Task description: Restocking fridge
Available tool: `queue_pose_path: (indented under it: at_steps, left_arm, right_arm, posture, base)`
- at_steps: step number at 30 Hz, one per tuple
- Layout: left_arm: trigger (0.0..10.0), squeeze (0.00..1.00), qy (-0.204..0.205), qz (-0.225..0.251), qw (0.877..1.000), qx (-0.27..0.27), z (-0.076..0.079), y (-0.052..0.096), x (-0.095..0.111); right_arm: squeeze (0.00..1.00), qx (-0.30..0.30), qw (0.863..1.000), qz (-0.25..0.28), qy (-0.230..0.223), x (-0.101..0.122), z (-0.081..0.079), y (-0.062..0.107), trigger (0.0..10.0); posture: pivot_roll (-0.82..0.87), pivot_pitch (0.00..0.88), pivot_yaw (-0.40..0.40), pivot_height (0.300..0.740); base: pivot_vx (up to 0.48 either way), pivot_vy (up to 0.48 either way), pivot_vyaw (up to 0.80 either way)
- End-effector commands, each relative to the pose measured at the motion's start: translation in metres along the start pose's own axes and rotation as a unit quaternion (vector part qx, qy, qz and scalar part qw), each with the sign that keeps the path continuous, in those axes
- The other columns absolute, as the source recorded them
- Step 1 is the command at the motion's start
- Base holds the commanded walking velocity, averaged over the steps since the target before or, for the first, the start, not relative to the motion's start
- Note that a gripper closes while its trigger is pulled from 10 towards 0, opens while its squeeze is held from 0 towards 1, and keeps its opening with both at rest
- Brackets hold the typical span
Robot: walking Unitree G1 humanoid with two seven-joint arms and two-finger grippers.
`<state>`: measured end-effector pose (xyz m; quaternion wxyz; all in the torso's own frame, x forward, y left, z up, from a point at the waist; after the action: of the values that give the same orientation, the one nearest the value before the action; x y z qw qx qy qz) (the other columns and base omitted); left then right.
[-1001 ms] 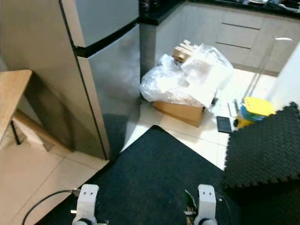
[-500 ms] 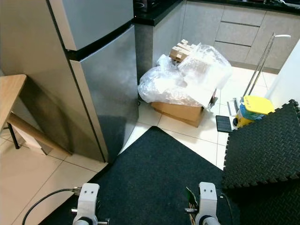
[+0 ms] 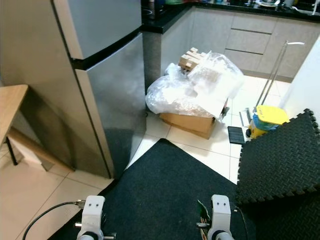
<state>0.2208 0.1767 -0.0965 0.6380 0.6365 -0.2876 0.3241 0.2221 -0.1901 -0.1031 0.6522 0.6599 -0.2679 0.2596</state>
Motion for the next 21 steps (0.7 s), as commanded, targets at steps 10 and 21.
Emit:
queue_pose_path:
  at_steps: [10,21]
  left_arm:
    - [10.0,0.0,0.008,0.013,1.0,-0.006,0.0041,-0.0009,0.005]
    - [10.0,0.0,0.007,0.016,1.0,-0.007,0.0048,-0.0006,0.0054]
  right_arm:
    - [0.0,-0.002,1.0,0.004,0.004,0.002,0.0011,-0.0002,10.0]
    - [0.0,-0.001,1.0,0.003,0.006,0.0016,0.0012,-0.0001,10.0]
  posture:
    - [-0.07,0.0,-0.032,0.74]
    - [-0.07,0.0,-0.034,0.74]
  base:
    - [0.272,0.0,0.0]
    - [0.277,0.0,0.0]
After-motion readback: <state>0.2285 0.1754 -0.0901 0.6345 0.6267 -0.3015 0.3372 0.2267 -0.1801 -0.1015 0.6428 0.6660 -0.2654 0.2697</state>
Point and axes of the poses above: a point about 5 cm out from each wrist's last joint towards the gripper, its own y axis pointing back from the gripper into the wrist, its own x axis along the axis of the wrist's last joint, z = x × y, the point moved 4 cm from there along -y, pointing out of the wrist towards the gripper, and after that the axes turned 5 degrees about y, right-handed, at the moved point
